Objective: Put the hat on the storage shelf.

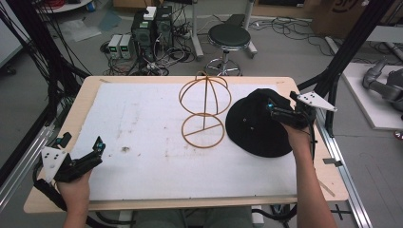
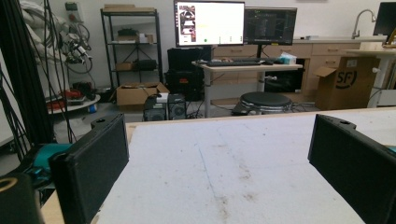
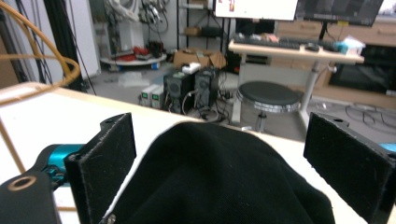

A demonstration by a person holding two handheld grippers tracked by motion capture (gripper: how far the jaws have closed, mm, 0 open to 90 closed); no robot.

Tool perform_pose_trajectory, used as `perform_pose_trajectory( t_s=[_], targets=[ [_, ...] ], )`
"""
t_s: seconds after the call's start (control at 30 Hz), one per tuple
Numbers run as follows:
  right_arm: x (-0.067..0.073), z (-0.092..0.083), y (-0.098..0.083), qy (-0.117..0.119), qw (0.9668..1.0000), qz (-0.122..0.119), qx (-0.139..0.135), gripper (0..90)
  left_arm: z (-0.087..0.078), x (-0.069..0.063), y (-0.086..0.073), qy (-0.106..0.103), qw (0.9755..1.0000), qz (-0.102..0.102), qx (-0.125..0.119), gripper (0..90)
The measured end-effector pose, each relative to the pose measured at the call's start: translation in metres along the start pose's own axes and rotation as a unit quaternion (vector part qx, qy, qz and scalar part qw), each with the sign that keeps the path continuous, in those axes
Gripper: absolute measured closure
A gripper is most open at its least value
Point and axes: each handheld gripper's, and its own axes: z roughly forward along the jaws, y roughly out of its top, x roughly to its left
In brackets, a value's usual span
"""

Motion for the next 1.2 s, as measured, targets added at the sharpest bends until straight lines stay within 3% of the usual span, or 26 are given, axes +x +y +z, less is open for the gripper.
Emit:
perform_pose_trajectory(
  t_s=[0.13, 0.17, 0.33, 0.5, 0.67, 0.7, 0.8, 0.83, 0.87, 1.03, 1.2],
  targets=[
    [-0.004, 0.005, -0.003, -0.012, 0.9997, 0.007, 0.018, 8.9, 0.000, 0.001, -0.001, 0.000, 1.0000, 0.000, 0.001, 5.5],
    [-0.007, 0.007, -0.005, -0.011, 0.9992, 0.016, 0.035, 15.9, 0.000, 0.001, -0.001, 0.000, 1.0000, 0.001, 0.002, 5.5],
    [-0.006, 0.011, -0.007, 0.003, 0.9988, 0.013, 0.048, 21.1, 0.001, 0.001, -0.002, 0.000, 1.0000, -0.001, 0.003, 5.5],
    [-0.004, 0.015, -0.009, -0.003, 0.9980, 0.012, 0.062, 24.2, 0.000, 0.001, -0.002, 0.000, 1.0000, -0.001, 0.002, 5.5],
    [-0.006, 0.017, -0.011, -0.008, 0.9970, 0.021, 0.074, 36.0, 0.000, 0.001, -0.002, 0.000, 1.0000, -0.001, 0.002, 5.5],
    [-0.006, 0.017, -0.011, -0.007, 0.9961, 0.022, 0.085, 43.3, 0.000, 0.001, -0.002, 0.000, 1.0000, -0.001, 0.003, 5.5],
    [-0.006, 0.019, -0.013, -0.011, 0.9946, 0.026, 0.100, 53.2, 0.000, 0.000, -0.002, 0.000, 1.0000, -0.001, 0.002, 5.5],
    [-0.006, 0.019, -0.013, -0.011, 0.9946, 0.026, 0.100, 53.2, 0.000, 0.000, -0.002, 0.000, 1.0000, -0.001, 0.003, 5.5],
    [-0.006, 0.020, -0.014, -0.015, 0.9938, 0.022, 0.108, 61.8, 0.000, 0.001, -0.002, 0.000, 1.0000, -0.001, 0.002, 5.5],
    [-0.005, 0.021, -0.015, -0.016, 0.9921, 0.025, 0.122, 79.6, 0.000, 0.001, -0.002, 0.000, 1.0000, -0.001, 0.003, 5.5],
    [-0.004, 0.021, -0.016, -0.013, 0.9919, 0.031, 0.122, 87.2, 0.000, 0.001, -0.002, 0.000, 1.0000, 0.000, 0.003, 5.5]
  ],
)
